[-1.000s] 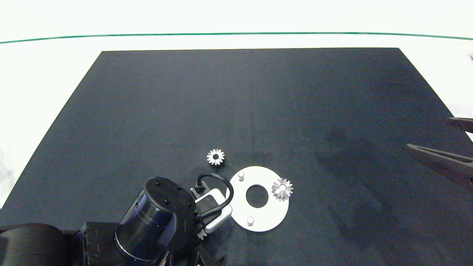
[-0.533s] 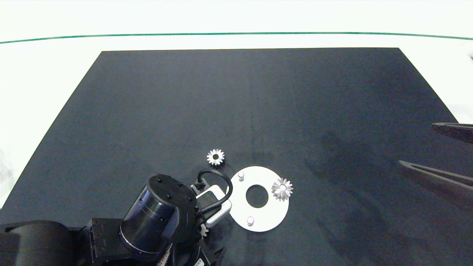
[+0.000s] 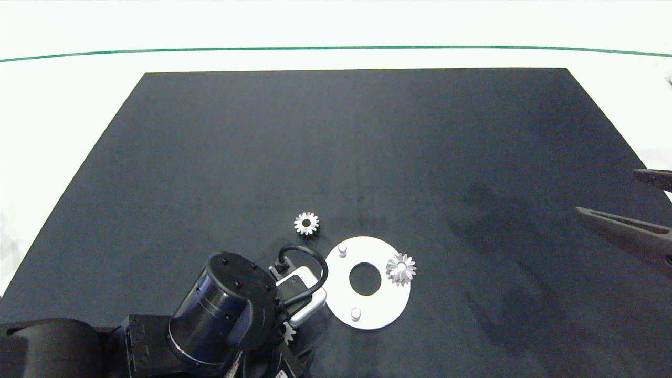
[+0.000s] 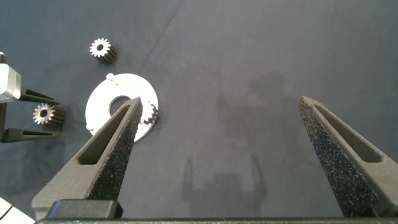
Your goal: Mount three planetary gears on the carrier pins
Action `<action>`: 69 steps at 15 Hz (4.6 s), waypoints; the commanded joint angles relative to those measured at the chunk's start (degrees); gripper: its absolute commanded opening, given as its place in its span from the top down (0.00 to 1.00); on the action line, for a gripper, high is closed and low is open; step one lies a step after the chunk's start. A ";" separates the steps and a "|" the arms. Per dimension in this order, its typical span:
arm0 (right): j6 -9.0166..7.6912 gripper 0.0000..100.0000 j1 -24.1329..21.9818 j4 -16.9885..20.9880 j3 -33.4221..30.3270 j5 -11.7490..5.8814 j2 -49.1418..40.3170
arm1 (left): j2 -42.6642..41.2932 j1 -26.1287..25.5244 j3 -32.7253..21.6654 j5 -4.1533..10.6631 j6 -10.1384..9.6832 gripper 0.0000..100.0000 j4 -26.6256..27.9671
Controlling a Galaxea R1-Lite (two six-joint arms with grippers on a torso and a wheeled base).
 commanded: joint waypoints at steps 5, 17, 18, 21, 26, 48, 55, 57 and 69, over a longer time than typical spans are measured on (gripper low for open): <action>-0.07 0.00 -0.13 0.00 0.01 -0.12 0.12 | 0.28 -0.20 1.12 0.03 0.05 0.59 -0.02; -0.07 0.00 -0.04 0.00 0.01 0.50 -0.06 | -1.83 -5.12 -3.62 0.20 0.58 0.75 -0.02; -0.16 0.00 -0.04 0.00 0.01 0.50 -0.41 | -1.57 -5.74 -5.47 0.20 0.58 0.75 1.91; -0.25 0.00 -0.13 0.00 -0.08 0.50 -0.85 | -1.13 -5.65 -9.69 0.20 0.85 0.75 6.39; -0.34 0.00 -0.04 0.09 0.01 0.50 -0.67 | -3.77 -5.30 -9.07 0.20 1.28 0.75 6.48; -0.34 0.00 -0.04 0.09 0.10 0.50 -0.85 | 0.81 0.06 6.22 0.12 -0.21 0.00 -8.28; -0.34 0.00 -0.04 0.09 0.10 0.50 -0.85 | -1.39 0.15 7.71 0.12 -0.03 0.00 -8.20; -0.42 0.00 -0.04 0.09 0.10 0.50 -0.94 | -2.36 0.06 7.89 0.12 0.23 0.00 -8.11; -0.42 0.00 0.05 0.09 0.10 0.58 -0.94 | -2.10 -0.03 8.86 0.29 0.14 0.20 -8.37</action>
